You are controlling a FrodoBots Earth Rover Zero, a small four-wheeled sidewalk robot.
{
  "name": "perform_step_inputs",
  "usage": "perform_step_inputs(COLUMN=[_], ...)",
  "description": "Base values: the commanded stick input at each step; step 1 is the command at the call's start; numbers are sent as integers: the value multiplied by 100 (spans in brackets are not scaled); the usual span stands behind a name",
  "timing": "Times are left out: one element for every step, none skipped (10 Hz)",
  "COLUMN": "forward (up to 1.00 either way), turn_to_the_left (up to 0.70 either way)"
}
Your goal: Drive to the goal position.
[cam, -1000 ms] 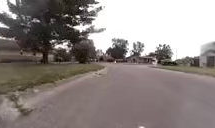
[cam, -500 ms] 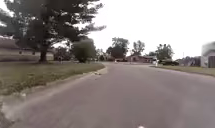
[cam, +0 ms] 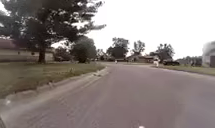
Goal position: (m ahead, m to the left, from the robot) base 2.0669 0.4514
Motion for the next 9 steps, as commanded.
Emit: perform_step_inputs(forward=[70,70,70,70,70,70,70,70,70], turn_to_the_left=[1,1,1,1,1,1,1,1,1])
